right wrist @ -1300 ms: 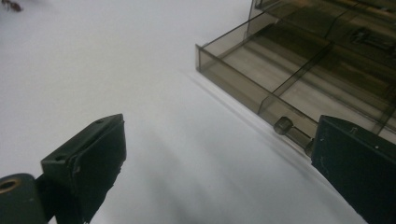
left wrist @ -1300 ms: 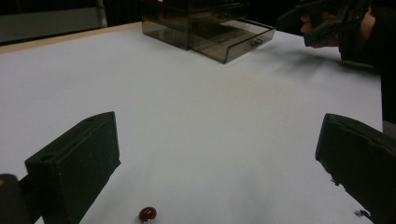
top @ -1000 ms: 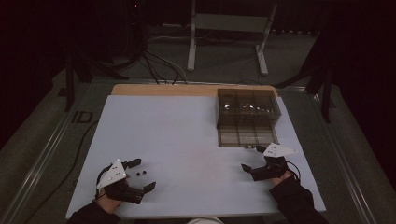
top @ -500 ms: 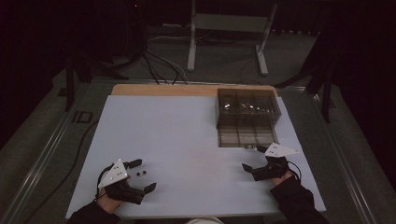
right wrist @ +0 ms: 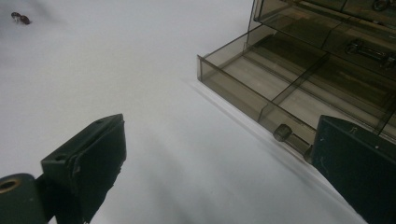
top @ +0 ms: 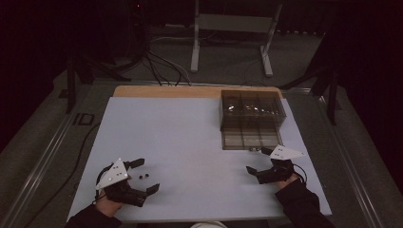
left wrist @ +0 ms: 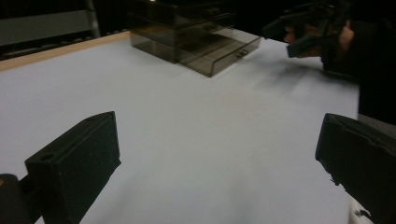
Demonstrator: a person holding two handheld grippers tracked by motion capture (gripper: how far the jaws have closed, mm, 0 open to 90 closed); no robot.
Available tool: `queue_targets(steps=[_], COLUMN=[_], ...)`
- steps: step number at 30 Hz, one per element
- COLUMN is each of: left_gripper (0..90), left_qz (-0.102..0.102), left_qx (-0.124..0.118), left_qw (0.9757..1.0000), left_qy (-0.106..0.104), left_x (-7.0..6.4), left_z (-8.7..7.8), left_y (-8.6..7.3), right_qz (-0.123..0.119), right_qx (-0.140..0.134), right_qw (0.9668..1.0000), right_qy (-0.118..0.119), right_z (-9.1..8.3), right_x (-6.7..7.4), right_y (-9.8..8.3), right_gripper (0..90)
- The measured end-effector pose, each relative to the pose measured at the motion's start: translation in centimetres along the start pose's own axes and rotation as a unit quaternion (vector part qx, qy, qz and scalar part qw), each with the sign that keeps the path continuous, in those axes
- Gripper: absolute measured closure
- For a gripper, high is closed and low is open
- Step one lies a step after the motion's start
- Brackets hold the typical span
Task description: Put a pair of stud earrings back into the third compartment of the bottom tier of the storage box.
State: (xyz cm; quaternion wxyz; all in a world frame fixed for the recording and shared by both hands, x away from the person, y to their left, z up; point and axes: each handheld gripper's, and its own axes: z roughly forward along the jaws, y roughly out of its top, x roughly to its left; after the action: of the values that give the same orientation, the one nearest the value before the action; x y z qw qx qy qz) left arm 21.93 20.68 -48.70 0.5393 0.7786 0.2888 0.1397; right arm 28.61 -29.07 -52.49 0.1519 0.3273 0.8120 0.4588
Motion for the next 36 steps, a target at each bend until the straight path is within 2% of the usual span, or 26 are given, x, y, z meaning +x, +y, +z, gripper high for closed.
queue_targets(steps=[4, 9, 14, 16, 21, 23, 24, 26, 28, 29, 30, 31, 34, 36], left_gripper=[1.0, 0.9, 1.0, 1.0, 4.8, 5.2, 5.6, 5.8, 6.3, 6.4, 6.8, 6.8, 8.6, 16.0], left_qz=[-0.015, -0.033, -0.053, -0.057, -0.065, -0.061, -0.063, -0.070, -0.078, -0.083, -0.083, -0.091, -0.089, -0.087], left_qx=[-0.014, -0.014, 0.002, 0.003, 0.023, 0.019, 0.021, 0.030, 0.042, 0.052, 0.052, 0.068, 0.089, 0.103], left_qw=[0.9993, 0.9972, 0.9928, 0.9924, 0.9877, 0.9883, 0.9879, 0.9867, 0.9867, 0.9857, 0.9857, 0.9839, 0.9830, 0.9811], left_qy=[0.033, 0.066, 0.108, 0.109, 0.140, 0.139, 0.140, 0.144, 0.136, 0.137, 0.137, 0.138, 0.134, 0.139], left_x=[0.4, 0.9, 1.6, 1.9, 2.5, 2.6, 2.6, 2.8, 3.0, 3.0, 3.0, 2.8, 2.5, 2.3], left_z=[-0.4, -0.9, -1.2, -1.2, -1.1, -1.1, -1.1, -1.0, -0.9, -0.8, -0.8, -0.4, 0.0, 0.4], left_y=[0.4, 0.7, 0.8, 0.7, 0.3, 0.2, 0.2, 0.1, -0.1, -0.2, -0.2, -0.3, -0.4, -0.6], right_qz=[-0.002, 0.000, 0.000, 0.000, -0.001, 0.000, -0.001, -0.002, -0.002, -0.002, -0.002, -0.002, -0.003, -0.004], right_qx=[-0.003, -0.003, -0.006, -0.006, -0.004, -0.004, -0.004, -0.003, -0.002, -0.002, -0.002, -0.002, -0.002, -0.002], right_qw=[1.0000, 1.0000, 1.0000, 1.0000, 1.0000, 1.0000, 1.0000, 1.0000, 1.0000, 1.0000, 1.0000, 1.0000, 1.0000, 1.0000], right_qy=[0.002, 0.001, 0.002, 0.001, 0.004, 0.006, 0.005, 0.007, 0.007, 0.007, 0.007, 0.007, 0.007, 0.007], right_z=[-0.1, -0.2, -0.4, -0.4, -0.4, -0.4, -0.4, -0.3, -0.3, -0.3, -0.3, -0.3, -0.3, -0.3], right_x=[0.1, 0.1, 0.2, 0.1, 0.3, 0.3, 0.3, 0.3, 0.3, 0.3, 0.3, 0.3, 0.3, 0.4], right_y=[0.1, 0.1, 0.1, 0.1, 0.0, 0.1, 0.1, 0.1, 0.1, 0.0, 0.0, 0.0, 0.0, 0.0], right_gripper=[3.4, 3.4, 3.4, 3.4, 3.4, 3.4, 3.4, 3.4, 3.4, 3.4, 3.4, 3.4, 3.4, 3.4])
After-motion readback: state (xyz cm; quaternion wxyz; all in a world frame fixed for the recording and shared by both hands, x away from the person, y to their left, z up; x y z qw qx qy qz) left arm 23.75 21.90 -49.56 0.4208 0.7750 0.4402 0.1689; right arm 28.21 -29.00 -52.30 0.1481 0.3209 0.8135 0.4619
